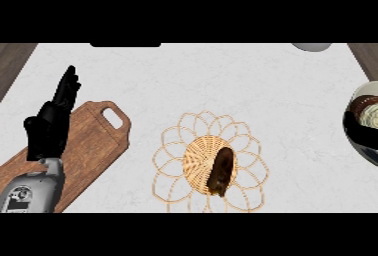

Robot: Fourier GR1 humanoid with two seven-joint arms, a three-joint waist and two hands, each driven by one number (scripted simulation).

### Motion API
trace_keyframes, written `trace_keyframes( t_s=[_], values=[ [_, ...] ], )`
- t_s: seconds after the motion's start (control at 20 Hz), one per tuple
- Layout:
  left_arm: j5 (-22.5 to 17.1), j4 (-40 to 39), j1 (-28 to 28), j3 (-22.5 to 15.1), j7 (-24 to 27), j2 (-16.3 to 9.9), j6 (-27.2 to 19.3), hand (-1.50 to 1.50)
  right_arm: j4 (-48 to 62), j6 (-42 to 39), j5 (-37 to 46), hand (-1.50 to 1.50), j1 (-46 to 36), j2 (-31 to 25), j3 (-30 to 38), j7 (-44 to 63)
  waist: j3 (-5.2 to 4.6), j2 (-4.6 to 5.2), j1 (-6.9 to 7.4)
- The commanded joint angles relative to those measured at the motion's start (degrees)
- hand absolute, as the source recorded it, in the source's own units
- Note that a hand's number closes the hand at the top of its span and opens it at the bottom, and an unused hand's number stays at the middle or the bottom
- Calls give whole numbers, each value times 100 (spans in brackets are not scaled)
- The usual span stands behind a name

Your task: Pick the cupcake from the placemat and place it in the bowl

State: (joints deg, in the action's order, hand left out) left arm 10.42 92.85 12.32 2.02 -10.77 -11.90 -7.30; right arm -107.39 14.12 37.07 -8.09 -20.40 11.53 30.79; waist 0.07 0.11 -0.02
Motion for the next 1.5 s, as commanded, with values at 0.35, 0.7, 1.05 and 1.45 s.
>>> trace_keyframes(
  t_s=[0.35,0.7,1.05,1.45],
  values=[
    [166,-486,479,11,117,92,-103,0,3535,700,368,150,-686,-1264,1078,-2002,4,51,91],
    [75,-183,122,20,177,99,13,0,6218,1199,-364,150,-1666,-1575,1769,-3532,13,47,173],
    [-47,-23,43,-10,95,136,148,0,7697,449,-1163,-150,-2138,-1617,2227,-4746,23,57,208],
    [-161,-39,-81,128,163,1,329,0,8571,3,-1925,-150,-2411,-1995,2940,-6205,17,47,161]
  ],
)
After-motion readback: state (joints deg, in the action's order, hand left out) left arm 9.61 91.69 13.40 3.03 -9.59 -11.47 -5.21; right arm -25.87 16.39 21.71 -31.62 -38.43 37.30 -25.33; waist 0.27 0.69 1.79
